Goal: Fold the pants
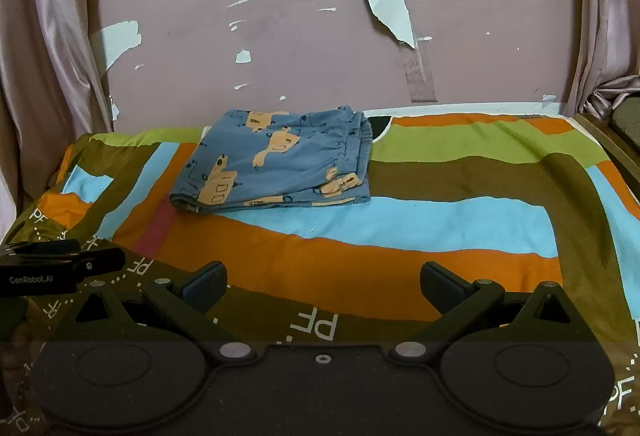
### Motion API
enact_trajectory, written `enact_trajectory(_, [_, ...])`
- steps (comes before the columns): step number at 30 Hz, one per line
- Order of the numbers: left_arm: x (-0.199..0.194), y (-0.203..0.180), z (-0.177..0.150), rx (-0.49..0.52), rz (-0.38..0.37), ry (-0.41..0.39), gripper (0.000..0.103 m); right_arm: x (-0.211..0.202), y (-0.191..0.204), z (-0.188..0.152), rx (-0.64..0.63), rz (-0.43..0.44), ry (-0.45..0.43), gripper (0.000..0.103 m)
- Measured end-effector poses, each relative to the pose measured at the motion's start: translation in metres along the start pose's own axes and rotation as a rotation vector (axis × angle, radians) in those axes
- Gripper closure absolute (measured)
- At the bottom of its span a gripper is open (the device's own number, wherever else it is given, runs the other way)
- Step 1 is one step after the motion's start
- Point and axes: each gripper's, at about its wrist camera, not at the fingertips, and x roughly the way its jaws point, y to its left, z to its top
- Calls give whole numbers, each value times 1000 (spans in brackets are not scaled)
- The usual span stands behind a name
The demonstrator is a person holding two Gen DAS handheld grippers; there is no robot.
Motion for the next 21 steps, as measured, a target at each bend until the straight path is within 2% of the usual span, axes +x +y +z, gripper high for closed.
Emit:
enact_trajectory(11, [0,1,-2,2,1,0,0,1,1,-1,0,2,5,1])
enact_trajectory(14, [-1,-1,-1,9,22,-6,0,1,1,-1,0,3,5,1])
enact_trajectory(17, [-4,-5,-1,35,59,-16,0,2,1,-2,1,5,6,1])
enact_trajectory(21, [-8,-10,0,80,32,-42,0,3,2,-2,0,10,9,1])
